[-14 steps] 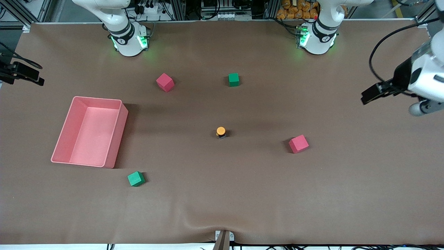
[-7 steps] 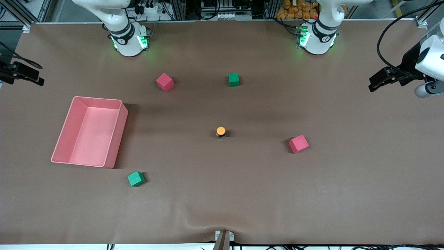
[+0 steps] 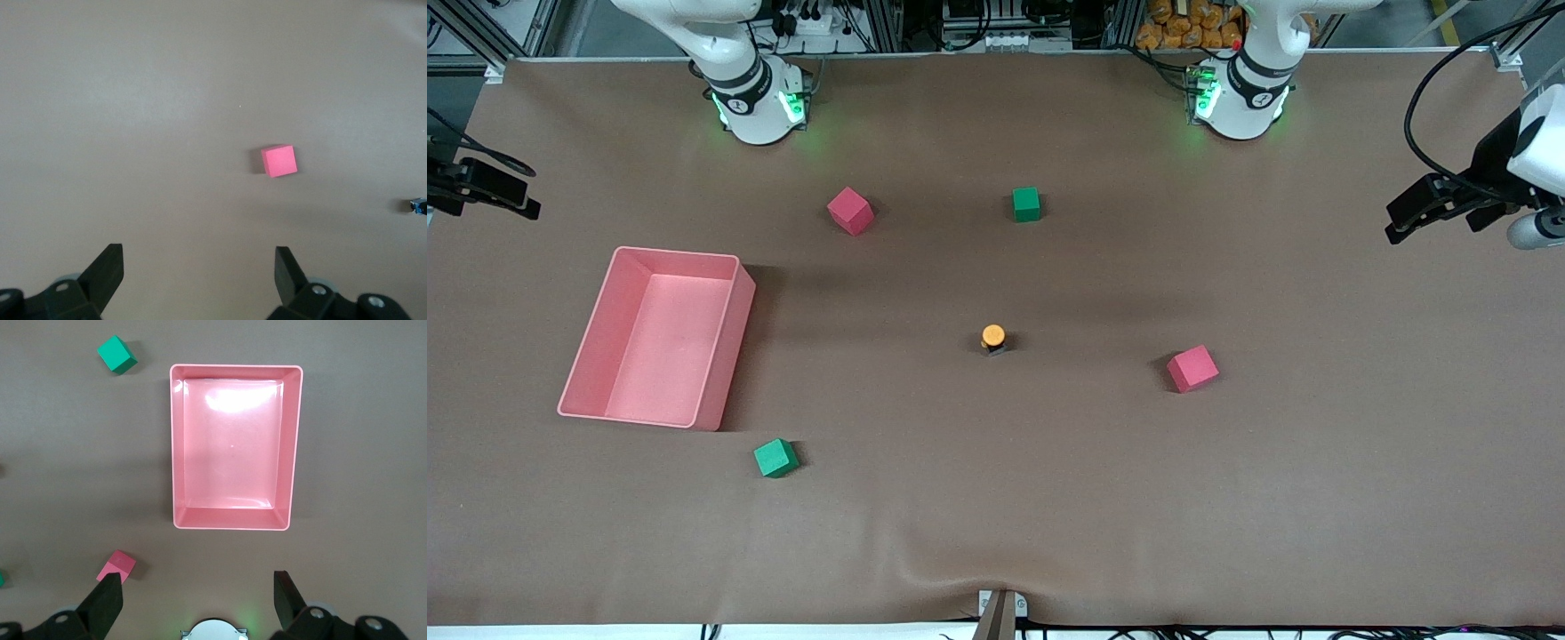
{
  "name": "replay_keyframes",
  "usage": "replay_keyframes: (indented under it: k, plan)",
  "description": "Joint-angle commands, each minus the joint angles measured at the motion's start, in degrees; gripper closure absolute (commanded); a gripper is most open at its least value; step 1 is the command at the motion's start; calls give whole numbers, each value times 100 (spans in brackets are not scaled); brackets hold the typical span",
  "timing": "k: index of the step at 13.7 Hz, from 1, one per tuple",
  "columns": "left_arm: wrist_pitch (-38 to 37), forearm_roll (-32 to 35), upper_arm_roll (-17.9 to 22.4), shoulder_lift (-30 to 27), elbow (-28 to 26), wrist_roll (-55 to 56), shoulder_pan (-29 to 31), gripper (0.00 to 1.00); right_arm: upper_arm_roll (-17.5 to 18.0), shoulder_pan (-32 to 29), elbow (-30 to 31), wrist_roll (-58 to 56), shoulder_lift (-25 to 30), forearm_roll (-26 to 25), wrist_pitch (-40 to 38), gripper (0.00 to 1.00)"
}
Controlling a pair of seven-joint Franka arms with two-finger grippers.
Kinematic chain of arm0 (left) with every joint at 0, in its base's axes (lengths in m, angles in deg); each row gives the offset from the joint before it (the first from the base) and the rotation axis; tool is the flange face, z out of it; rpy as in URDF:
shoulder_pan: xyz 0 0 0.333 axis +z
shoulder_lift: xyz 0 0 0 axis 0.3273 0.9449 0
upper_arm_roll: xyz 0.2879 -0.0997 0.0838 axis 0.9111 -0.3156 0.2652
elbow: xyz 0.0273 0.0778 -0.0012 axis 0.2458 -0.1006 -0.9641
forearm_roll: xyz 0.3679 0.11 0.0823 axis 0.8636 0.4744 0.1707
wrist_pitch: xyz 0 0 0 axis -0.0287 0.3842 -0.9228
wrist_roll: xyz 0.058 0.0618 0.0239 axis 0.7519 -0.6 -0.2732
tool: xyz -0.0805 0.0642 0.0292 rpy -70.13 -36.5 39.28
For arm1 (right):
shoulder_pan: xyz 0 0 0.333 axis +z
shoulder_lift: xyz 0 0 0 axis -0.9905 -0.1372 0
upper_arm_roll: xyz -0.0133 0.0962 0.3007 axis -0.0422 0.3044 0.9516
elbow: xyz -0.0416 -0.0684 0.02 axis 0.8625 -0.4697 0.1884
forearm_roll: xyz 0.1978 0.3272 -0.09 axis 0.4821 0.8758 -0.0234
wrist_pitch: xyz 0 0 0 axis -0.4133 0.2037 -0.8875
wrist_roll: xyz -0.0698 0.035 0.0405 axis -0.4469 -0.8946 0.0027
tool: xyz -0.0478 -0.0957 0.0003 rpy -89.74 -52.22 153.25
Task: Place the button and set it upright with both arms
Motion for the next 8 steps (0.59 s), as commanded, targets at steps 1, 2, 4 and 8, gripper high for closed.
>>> replay_keyframes:
  k: [1,2,4,8]
  plan:
    - [46,108,-87,-76,-16,-138,90,0,8,10,-59,97,17,2,-57,0]
    - [37,81,-95,-84,-16,-173,90,0,8,10,-59,97,17,2,-57,0]
    - [10,46,-96,-84,-16,-401,90,0,-1,10,-59,97,17,2,-57,0]
    - [-7,46,-87,-93,-25,-463,81,0,-1,10,-59,97,17,-7,-48,0]
